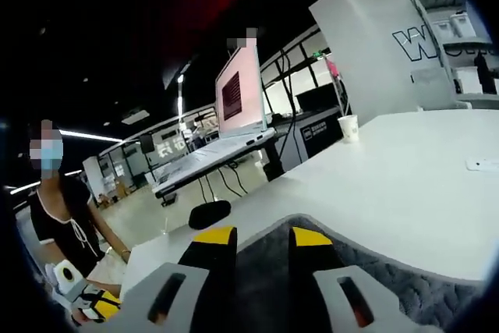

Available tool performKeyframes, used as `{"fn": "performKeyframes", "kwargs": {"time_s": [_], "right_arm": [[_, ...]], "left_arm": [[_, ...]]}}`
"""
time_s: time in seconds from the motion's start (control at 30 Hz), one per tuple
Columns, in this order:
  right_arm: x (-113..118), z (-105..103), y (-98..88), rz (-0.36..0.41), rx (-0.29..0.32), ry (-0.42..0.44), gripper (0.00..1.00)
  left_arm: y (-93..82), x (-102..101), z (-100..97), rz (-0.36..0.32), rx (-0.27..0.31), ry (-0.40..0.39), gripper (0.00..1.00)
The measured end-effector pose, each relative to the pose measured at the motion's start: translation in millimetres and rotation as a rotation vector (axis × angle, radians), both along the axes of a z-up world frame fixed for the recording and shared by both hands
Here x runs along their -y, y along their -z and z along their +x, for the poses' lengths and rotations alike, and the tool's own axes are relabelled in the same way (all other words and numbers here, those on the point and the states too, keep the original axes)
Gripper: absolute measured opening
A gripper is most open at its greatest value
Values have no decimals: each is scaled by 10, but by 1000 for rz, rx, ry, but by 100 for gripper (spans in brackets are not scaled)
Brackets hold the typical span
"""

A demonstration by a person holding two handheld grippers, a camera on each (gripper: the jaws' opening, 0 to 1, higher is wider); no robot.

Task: Open the folded towel by lifting each exposed corner and separating the folded layers until the towel lies flat within the target outline without major curled edges

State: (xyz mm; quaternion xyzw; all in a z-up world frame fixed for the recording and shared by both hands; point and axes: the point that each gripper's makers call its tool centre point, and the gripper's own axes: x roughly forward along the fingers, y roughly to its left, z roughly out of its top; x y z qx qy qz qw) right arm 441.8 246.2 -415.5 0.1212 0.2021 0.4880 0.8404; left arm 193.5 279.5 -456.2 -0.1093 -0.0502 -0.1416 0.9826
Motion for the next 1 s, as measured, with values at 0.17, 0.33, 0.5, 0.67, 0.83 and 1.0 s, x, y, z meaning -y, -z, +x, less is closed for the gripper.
{"fn": "performKeyframes", "kwargs": {"time_s": [0.17, 0.33, 0.5, 0.67, 0.83, 1.0], "right_arm": [[93, -26, 12, -11, 11, 7, 21], [164, -34, -12, -14, 21, 12, 22], [209, -45, -52, -15, 32, 13, 24], [294, -174, -123, -11, 74, 7, 27], [361, -225, -145, -18, 97, 1, 29], [451, -268, -159, -36, 131, 2, 32]], "left_arm": [[25, 19, 6, 29, -20, -16, 3], [19, 51, 2, 26, -11, 4, 4], [19, 30, 5, 14, -11, -2, 6], [50, -37, -7, 34, -43, -51, 13], [65, -61, -20, 69, -78, -83, 16], [71, -47, -13, 106, -87, -91, 19]]}}
